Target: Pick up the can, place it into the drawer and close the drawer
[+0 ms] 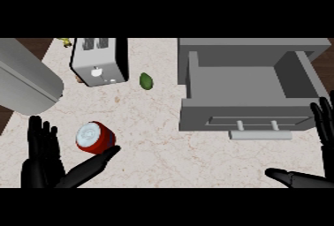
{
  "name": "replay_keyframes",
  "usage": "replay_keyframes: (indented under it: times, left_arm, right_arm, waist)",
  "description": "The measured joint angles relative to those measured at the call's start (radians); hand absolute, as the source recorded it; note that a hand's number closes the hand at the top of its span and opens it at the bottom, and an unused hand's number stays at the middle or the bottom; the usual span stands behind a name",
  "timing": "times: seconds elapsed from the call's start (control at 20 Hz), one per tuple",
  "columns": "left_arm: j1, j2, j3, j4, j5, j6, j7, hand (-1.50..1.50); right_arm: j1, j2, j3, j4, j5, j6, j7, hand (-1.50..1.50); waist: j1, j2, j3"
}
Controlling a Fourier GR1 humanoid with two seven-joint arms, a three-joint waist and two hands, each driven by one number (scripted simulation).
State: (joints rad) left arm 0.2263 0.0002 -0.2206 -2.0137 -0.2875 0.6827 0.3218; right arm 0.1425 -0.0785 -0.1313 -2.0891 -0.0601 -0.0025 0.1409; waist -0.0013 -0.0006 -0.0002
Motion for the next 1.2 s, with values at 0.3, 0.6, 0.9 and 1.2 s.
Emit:
replay_keyframes:
  times: [0.3,0.6,0.9,1.2]
  left_arm:
    - [0.028,0.0,-0.019,0.158,0.11,0.053,-0.184,-1.5]
    - [0.01,0.0,0.027,0.313,0.236,0.079,-0.347,-1.5]
    - [-0.006,0.0,0.079,0.446,0.365,0.064,-0.494,-1.5]
    - [-0.033,0.0,0.123,0.584,0.46,0.032,-0.61,-1.5]
  right_arm:
    - [0.012,-0.012,-0.033,-0.017,-0.026,0.027,0.002,-1.5]
    - [0.021,-0.027,-0.065,-0.065,-0.047,0.043,0.046,-1.5]
    - [0.041,-0.025,-0.093,-0.114,-0.067,0.059,0.076,-1.5]
    - [0.033,-0.024,-0.127,-0.11,-0.087,0.08,0.08,-1.5]
  waist:
    - [0.0,0.0,0.0]
    - [0.0,0.0,0.0]
    - [0.0,0.0,0.0]
    - [0.0,0.0,0.0]
